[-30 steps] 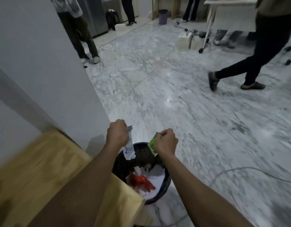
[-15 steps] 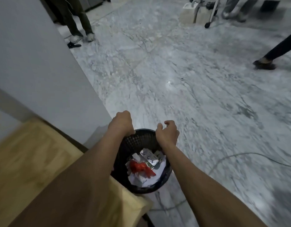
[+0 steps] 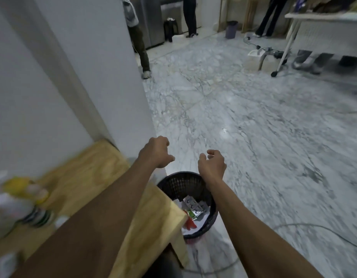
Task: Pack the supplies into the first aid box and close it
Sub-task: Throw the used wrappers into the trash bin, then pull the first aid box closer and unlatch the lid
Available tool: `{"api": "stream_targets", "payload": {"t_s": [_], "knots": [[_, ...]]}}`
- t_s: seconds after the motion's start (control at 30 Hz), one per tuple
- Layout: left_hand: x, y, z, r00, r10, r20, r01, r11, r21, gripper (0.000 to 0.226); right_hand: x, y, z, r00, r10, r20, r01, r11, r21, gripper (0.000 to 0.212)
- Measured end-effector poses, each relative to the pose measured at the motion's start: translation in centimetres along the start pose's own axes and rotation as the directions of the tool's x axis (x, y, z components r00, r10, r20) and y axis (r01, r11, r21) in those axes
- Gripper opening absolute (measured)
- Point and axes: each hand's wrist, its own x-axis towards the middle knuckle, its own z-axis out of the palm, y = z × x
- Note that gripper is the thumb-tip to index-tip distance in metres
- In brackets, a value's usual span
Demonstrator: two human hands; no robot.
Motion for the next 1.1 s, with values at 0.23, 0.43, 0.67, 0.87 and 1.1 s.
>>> {"api": "stream_targets", "payload": {"t_s": [0.23, 0.43, 0.67, 0.87, 1.1], "knots": [[-9.5, -1.0, -6.9, 0.967, 0.007, -0.254, -0.023, 0.998, -0.061, 0.057, -8.1, -6.2, -1.5, 0.977, -0.2, 0.072, 0.194, 0.977, 0.086, 0.031], [-19.1, -4.7, -11.4, 0.892, -0.031, -0.451, -0.04, 0.988, -0.147, 0.044, -17.7, -11.5, -0.4, 0.891, -0.399, 0.216, 0.367, 0.914, 0.175, 0.032], [-31.4, -12.4, -14.3, 0.762, -0.129, -0.635, 0.009, 0.982, -0.188, 0.033, -28.7, -13.4, 3.6, 0.711, -0.596, 0.374, 0.534, 0.803, 0.264, 0.027], [-40.4, -20.2, -14.9, 0.626, -0.272, -0.73, 0.148, 0.961, -0.231, 0.03, -36.8, -13.0, 8.0, 0.532, -0.677, 0.509, 0.613, 0.723, 0.32, 0.029], [-44.7, -30.3, -14.4, 0.467, -0.456, -0.758, 0.271, 0.889, -0.368, 0.035, -42.7, -11.8, 15.7, 0.402, -0.622, 0.671, 0.655, 0.708, 0.264, 0.038]]}}
